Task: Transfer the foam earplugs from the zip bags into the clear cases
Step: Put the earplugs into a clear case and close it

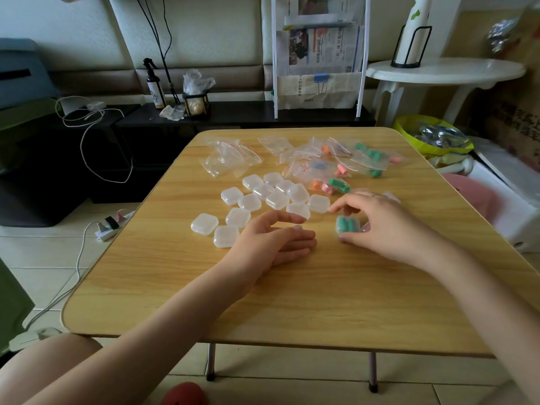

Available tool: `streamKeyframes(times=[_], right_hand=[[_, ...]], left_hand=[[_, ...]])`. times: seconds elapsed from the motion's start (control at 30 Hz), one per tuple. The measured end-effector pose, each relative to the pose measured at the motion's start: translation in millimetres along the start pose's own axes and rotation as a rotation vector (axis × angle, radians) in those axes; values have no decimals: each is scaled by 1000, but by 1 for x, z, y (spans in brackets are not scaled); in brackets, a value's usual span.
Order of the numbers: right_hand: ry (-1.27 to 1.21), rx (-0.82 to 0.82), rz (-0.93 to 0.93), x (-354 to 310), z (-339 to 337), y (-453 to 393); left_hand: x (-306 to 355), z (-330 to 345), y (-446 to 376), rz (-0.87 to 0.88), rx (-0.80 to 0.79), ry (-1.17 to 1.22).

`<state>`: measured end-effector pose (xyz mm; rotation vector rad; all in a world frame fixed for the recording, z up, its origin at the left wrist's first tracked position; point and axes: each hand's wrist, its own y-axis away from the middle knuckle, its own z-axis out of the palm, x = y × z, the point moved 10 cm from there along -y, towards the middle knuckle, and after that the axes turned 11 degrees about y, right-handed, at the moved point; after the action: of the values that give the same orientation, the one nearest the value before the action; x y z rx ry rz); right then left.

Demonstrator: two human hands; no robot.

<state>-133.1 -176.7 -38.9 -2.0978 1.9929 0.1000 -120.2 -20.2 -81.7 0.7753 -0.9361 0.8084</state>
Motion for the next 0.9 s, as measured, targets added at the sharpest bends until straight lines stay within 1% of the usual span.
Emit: streamKeyframes(times=[0.13,0.17,0.23,0.27,0.3,0.33,0.37,0.4,0.43,0.47,0.57,0.6,0.67,0.73,0.8,0.83,0.9], right_hand=[[26,-64,33,8,5,-1],[39,-56,26,7,5,-1],[25,12,10,2,0,-1],[-3,54,9,0,-3,-2],[-28,93,5,-3,-6,-4],[-44,121,-1,-6,-7,-7],[-48,146,-11,-8,-10,-12],[-47,169,-12,-9,-14,-17],[-41,192,-1,-9,-18,-23],[-29,210,25,-6,-22,-29],[102,243,110,7,-26,-46],[139,237,137,12,-23,-50],[131,237,171,19,-18,-56],[108,273,193,25,-18,-58],[114,318,204,28,-23,-57],[86,344,203,30,-26,-56],[-67,415,213,36,-35,-53]], left_hand=[[1,0,0,-2,0,-7],[2,1,1,1,-1,-10],[5,0,1,33,22,-31],[11,-4,1,102,45,-105],[23,-9,1,234,84,-278],[40,-12,4,411,131,-527],[54,-7,8,578,150,-780],[61,2,10,701,136,-975],[62,10,9,761,101,-1103],[58,16,5,771,53,-1181],[37,28,-13,702,-92,-1325],[30,29,-16,679,-131,-1359],[27,27,-18,670,-168,-1348],[32,26,-13,709,-168,-1283],[38,24,-6,746,-126,-1226],[40,24,-2,757,-110,-1195],[41,26,4,762,-117,-1136]])
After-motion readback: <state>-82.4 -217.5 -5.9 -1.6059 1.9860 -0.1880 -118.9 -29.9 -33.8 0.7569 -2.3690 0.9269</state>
